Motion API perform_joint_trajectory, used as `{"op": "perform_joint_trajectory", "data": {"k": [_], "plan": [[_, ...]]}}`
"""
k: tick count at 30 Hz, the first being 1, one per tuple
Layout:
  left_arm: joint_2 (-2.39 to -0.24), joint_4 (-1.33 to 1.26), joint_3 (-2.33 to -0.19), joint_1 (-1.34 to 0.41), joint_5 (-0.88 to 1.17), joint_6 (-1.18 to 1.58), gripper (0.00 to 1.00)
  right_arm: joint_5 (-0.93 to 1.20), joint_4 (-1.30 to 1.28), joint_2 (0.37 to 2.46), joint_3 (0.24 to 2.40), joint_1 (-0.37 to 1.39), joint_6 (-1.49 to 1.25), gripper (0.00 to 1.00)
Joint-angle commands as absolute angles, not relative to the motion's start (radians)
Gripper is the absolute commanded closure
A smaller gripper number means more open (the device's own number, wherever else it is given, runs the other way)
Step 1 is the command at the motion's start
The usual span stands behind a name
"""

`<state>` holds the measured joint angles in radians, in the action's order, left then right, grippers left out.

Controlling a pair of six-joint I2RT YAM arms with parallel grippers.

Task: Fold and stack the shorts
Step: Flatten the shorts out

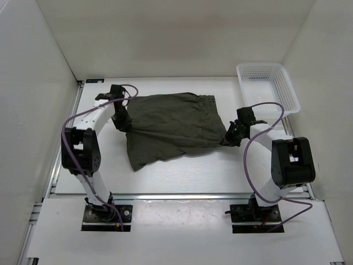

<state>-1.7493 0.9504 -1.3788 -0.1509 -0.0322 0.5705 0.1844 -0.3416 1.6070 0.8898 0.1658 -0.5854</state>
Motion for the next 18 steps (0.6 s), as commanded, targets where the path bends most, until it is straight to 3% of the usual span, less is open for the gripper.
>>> {"op": "perform_joint_trajectory", "data": {"k": [1,3,4,6,7,8,9,14,15,18], "plan": [[-1.842,0.951,-1.483,-0.083,-0.052,0.528,0.9,0.184,-0.354,1.586,0.945,0.167,-0.552,1.0],[-1.923,0.969,-1.525,-0.065,-0.04,0.519,0.85,0.198,-0.354,1.597,0.956,0.167,-0.543,1.0],[-1.942,0.995,-1.561,-0.051,-0.031,0.509,0.69,0.209,-0.354,1.597,0.965,0.167,-0.543,1.0],[-1.927,0.996,-1.572,-0.042,-0.031,0.509,0.5,0.209,-0.364,1.608,0.974,0.167,-0.523,1.0],[-1.905,0.996,-1.572,-0.041,-0.041,0.497,0.17,0.209,-0.374,1.608,0.983,0.167,-0.523,1.0],[-1.881,1.005,-1.572,-0.041,-0.052,0.497,0.01,0.209,-0.374,1.608,0.983,0.167,-0.514,1.0],[-1.855,1.014,-1.559,-0.041,-0.063,0.497,0.01,0.209,-0.374,1.608,0.983,0.167,-0.503,0.99],[-1.597,1.054,-1.386,-0.041,-0.072,0.5,0.03,0.189,-0.396,1.595,0.983,0.167,-0.492,0.63],[-1.551,1.054,-1.337,-0.041,-0.049,0.515,0.13,0.189,-0.396,1.58,0.974,0.167,-0.492,0.58],[-1.393,1.026,-1.133,-0.075,0.064,0.574,0.3,0.189,-0.405,1.555,0.954,0.167,-0.492,0.5]]}}
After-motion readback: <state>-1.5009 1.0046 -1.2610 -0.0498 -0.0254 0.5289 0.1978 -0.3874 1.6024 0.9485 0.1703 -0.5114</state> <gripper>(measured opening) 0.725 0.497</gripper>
